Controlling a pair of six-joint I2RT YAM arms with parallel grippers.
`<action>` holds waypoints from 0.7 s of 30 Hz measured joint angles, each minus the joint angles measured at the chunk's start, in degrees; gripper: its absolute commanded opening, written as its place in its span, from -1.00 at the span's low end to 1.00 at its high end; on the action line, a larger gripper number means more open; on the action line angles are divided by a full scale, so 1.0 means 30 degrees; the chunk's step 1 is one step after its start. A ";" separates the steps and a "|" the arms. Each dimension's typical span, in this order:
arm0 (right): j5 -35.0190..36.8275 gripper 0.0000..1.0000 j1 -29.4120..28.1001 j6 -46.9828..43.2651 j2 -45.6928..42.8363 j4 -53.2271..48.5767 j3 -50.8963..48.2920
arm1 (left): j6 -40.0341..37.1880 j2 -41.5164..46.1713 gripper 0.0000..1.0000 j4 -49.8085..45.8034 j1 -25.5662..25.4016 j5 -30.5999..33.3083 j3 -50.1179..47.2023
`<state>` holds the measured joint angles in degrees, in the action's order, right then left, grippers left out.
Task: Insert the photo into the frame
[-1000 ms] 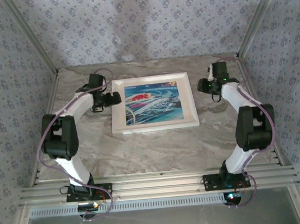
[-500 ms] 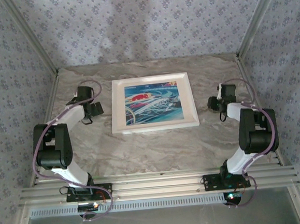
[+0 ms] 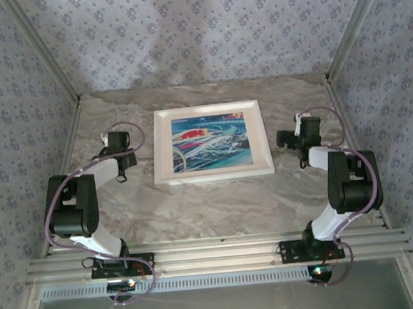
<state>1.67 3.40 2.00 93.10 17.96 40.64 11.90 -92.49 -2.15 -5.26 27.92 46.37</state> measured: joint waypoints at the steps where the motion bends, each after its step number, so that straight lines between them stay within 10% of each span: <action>1: 0.0087 1.00 -0.0066 -0.0015 0.0000 0.0036 0.0000 | -0.0350 -0.0109 0.97 0.0707 0.0000 0.0146 -0.0095; 13: 0.3417 1.00 -0.1705 -0.0503 -0.0386 0.1457 -0.0794 | -0.2769 0.0182 0.97 0.9428 -0.1413 0.3002 -0.3774; 21: 0.5071 1.00 -0.1916 -0.0546 -0.0911 0.2710 -0.1814 | -0.3184 0.1836 0.97 1.3420 -0.0481 0.0991 -0.7147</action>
<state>16.88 -2.35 0.36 90.37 26.09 35.20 2.35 -86.98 38.11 -6.70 30.89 24.93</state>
